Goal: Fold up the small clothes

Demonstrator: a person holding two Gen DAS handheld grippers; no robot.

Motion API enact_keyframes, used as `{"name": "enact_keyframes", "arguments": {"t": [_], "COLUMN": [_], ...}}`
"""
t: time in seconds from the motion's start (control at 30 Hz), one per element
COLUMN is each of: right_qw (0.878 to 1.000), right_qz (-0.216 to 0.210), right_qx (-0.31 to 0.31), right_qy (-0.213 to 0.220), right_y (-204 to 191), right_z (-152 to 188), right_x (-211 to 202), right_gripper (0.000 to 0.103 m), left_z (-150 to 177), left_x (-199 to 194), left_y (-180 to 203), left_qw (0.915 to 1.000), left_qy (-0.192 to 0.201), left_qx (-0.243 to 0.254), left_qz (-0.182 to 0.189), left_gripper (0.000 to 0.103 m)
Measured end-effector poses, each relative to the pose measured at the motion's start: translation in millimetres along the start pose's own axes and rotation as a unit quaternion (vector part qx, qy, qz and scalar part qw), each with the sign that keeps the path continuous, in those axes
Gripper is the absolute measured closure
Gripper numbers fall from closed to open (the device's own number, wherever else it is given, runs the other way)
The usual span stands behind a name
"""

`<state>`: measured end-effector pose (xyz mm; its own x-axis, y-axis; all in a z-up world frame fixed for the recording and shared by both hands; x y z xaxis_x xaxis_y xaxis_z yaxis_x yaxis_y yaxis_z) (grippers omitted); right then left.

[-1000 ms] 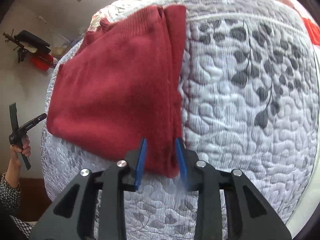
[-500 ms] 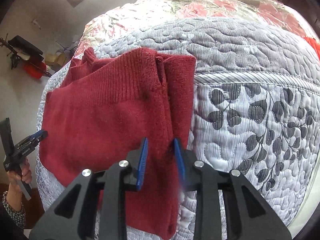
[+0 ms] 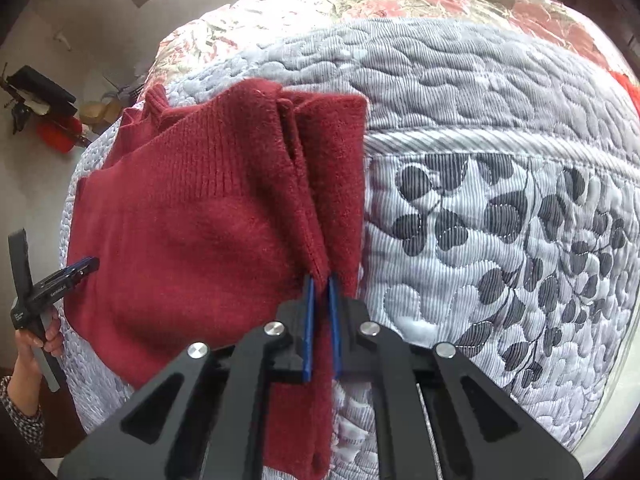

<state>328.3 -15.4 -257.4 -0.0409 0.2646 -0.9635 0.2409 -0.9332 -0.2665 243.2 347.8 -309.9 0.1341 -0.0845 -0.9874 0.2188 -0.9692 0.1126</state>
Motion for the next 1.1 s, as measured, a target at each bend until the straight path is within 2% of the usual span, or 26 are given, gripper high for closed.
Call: {"name": "enact_keyframes", "arguments": {"t": [0.1, 0.2, 0.27, 0.37, 0.43, 0.6, 0.8, 0.83, 0.87, 0.9, 1.0, 1.1], "right_qw": [1.000, 1.000, 1.000, 0.999, 0.999, 0.999, 0.993, 0.992, 0.990, 0.987, 0.989, 0.991], "right_qz": [-0.011, -0.013, -0.011, -0.016, -0.032, -0.041, -0.096, -0.105, -0.121, -0.139, -0.132, -0.127], "right_qx": [0.010, 0.010, 0.009, 0.012, 0.017, 0.026, 0.061, 0.067, 0.072, 0.075, 0.060, 0.041], "right_qy": [0.003, 0.011, 0.018, 0.025, 0.029, 0.009, -0.015, -0.018, -0.021, -0.026, -0.016, 0.011], "right_y": [-1, -4, -4, -4, -5, 3, 10, 10, 7, 3, -3, -11], "right_z": [-1, 1, 7, 17, 26, 45, 49, 48, 49, 49, 50, 52], "right_x": [1, -8, -17, -29, -33, -17, 14, 17, 21, 22, 12, -10], "right_gripper": [0.095, 0.088, 0.076, 0.067, 0.051, 0.050, 0.048, 0.055, 0.069, 0.072, 0.080, 0.081], "left_z": [-3, -1, -1, 0, 0, 3, 5, 6, 8, 8, 7, 6], "left_x": [2, -1, -7, -19, -31, -36, -18, -15, -11, -9, -8, -9], "left_y": [3, 4, 2, 1, 0, -4, -17, -17, -18, -19, -20, -20], "left_qw": [1.0000, 1.0000, 0.9999, 0.9996, 0.9994, 0.9992, 0.9998, 0.9998, 0.9998, 0.9998, 0.9999, 0.9999], "left_qy": [-0.001, 0.000, 0.004, 0.017, 0.028, 0.031, 0.009, 0.005, 0.002, 0.001, -0.001, -0.001], "left_qx": [0.000, 0.003, 0.009, 0.011, 0.010, 0.018, 0.006, 0.006, 0.007, 0.009, 0.009, 0.008], "left_qz": [0.001, -0.003, -0.011, -0.019, -0.015, -0.017, -0.016, -0.018, -0.018, -0.018, -0.014, -0.009], "left_gripper": [0.058, 0.058, 0.058, 0.058, 0.055, 0.052, 0.052, 0.052, 0.052, 0.052, 0.052, 0.052]}}
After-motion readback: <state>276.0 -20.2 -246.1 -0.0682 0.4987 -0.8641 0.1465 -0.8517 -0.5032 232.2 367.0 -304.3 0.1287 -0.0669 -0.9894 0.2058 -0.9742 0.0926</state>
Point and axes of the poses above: each gripper's, at about its wrist camera, not at the fingertips, and x roughly the way its jaws point, y to its right, z to its underside, the point moved 10 cm from there along x, roughly the way its jaws point, and after that the axes turned 13 degrees about -y, right-handed, at the moved point
